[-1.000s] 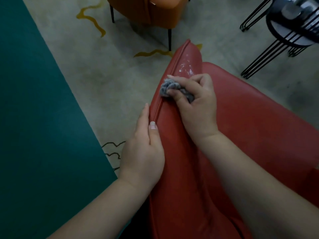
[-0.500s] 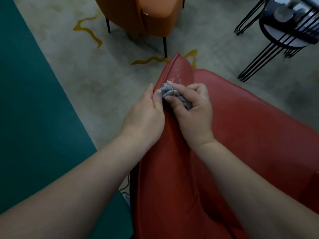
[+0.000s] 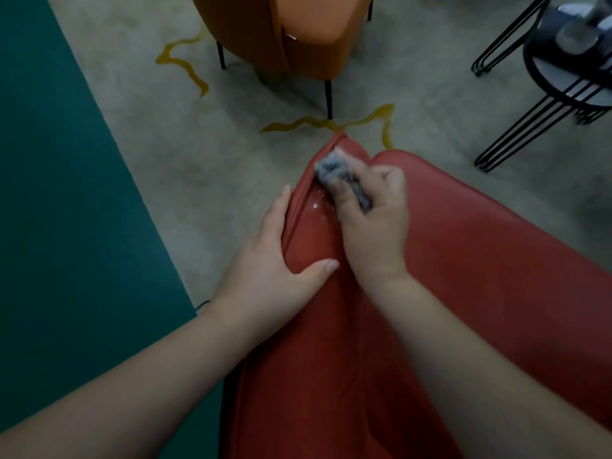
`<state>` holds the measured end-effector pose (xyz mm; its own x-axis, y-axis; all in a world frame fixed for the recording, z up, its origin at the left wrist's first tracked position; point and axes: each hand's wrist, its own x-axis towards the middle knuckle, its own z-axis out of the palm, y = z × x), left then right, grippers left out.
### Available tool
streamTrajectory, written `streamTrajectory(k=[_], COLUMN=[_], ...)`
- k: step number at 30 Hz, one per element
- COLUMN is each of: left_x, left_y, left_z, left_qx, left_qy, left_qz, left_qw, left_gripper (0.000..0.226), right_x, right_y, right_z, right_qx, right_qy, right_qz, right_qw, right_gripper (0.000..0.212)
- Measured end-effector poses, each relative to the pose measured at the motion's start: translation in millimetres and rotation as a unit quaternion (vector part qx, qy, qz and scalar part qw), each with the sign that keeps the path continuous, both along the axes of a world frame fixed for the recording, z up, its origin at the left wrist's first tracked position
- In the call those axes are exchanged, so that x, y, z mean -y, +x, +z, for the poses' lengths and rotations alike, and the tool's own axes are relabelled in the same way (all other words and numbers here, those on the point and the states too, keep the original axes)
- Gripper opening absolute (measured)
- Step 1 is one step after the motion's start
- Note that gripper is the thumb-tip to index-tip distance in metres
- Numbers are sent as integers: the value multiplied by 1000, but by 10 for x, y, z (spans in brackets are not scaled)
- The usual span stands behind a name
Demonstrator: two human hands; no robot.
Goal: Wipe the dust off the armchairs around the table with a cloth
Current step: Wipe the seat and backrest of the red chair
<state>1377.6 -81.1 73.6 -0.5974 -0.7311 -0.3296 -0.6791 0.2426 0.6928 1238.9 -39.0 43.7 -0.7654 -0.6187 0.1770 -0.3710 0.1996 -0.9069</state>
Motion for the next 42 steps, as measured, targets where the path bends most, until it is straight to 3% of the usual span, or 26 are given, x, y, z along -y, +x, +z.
streamTrajectory(k=[4, 8, 13, 20, 23, 28, 33, 38, 42], left_x=[17, 4, 5, -6, -16, 6, -8, -1, -2], left_y=[-10, 2, 13, 18, 16, 20, 16, -1, -5], left_z=[-13, -4, -19, 15, 13, -11, -12, 2, -13], left_qx=[-22, -39, -46, -97, -115, -109, -113, -108, -105], left_qy=[11, 27, 9, 10, 5, -10, -16, -24, -29], left_qz=[11, 28, 17, 47, 48, 53, 50, 47, 49], left_qw=[1000, 998, 999, 994, 992, 993, 992, 993, 993], left_gripper=[100, 97, 96, 64, 55, 54, 54, 54, 55], right_x=[61, 407, -62, 45, -115, -204, -176, -283, -33], right_y=[-127, -445, -29, -181, 7, 172, 109, 237, 9], right_z=[-38, 9, -29, -9, 3, 37, 16, 49, 37], right_qx=[13, 93, 20, 89, 80, -6, 28, -31, 46], right_qy=[-1, 10, -10, 5, -10, -16, -17, -15, -13], right_qz=[8, -24, 21, -16, -23, 31, -11, 43, -32], right_qw=[1000, 995, 1000, 996, 996, 999, 999, 998, 998], right_gripper=[33, 33, 37, 33, 34, 39, 38, 36, 33])
